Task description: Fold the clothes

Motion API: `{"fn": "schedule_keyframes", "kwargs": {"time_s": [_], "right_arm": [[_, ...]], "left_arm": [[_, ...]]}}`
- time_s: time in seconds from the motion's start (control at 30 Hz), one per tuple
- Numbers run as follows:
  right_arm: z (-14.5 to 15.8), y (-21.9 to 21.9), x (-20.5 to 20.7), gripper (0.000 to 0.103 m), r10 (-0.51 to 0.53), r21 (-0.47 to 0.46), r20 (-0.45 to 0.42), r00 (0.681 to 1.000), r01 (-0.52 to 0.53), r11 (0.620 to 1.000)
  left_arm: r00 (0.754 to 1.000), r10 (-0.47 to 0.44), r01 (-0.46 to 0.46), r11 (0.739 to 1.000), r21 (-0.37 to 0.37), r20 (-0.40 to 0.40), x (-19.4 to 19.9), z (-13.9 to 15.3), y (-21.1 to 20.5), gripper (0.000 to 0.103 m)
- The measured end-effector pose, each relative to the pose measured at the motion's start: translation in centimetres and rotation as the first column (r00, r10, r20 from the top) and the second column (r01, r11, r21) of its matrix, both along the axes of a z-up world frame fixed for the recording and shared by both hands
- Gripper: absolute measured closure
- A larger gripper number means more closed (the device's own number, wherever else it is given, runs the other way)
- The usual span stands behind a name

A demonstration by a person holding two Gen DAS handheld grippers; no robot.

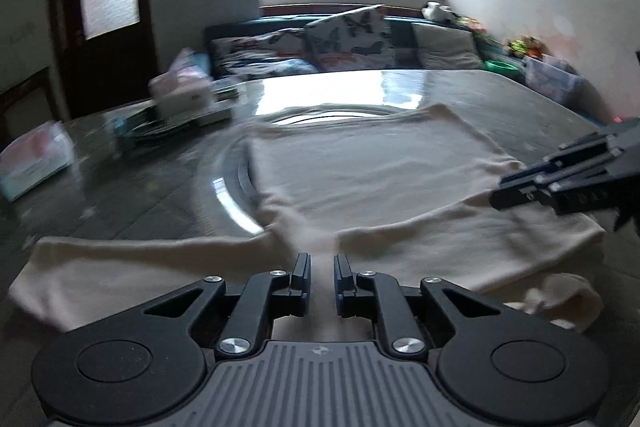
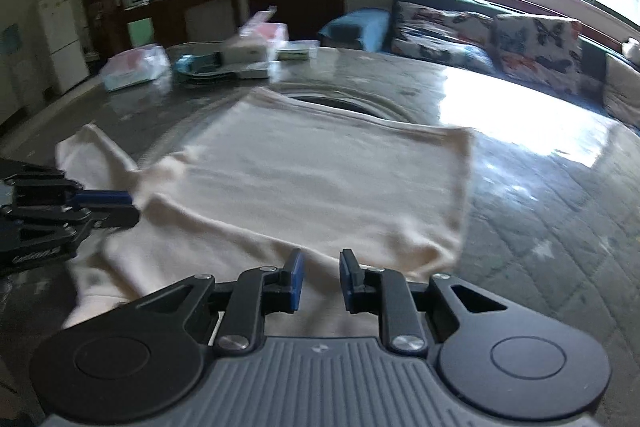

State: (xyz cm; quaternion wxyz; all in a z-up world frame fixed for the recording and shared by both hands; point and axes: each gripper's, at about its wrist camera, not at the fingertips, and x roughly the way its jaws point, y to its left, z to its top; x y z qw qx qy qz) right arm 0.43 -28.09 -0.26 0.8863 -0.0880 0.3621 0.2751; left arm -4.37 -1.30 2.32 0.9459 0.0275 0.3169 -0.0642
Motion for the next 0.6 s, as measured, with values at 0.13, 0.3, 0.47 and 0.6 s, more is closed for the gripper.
{"fn": "schedule_keyframes", "kwargs": {"time_s": [0.13,0.3,0.47,0.6], "right_arm": [[-0.3,2.6,-0.5,0.083,0.078,-0.014,-0.006,0.997,-0.078,0.997],[-0.6,5.9,-1.6,0.083,0.174,-0.013,-0.017,0.985,-0.175,0.985],[-0.7,8.0,-2.9,0.079,0.25,-0.033,-0.003,0.968,-0.25,0.968],[-0.8,9.4,-3.8,0.076,0.296,-0.056,0.011,0.955,-0.295,0.954]], "left_arm": [[0.993,0.115,-0.114,0.993,-0.009,0.01,-0.8,0.4,2.8,0.067],[0.968,0.248,-0.247,0.969,-0.015,0.031,-1.8,1.0,6.5,0.06],[0.924,0.381,-0.38,0.925,-0.019,0.03,-1.9,1.0,10.1,0.057],[0.885,0.464,-0.464,0.886,-0.004,0.031,-1.6,0.8,12.3,0.056]]}}
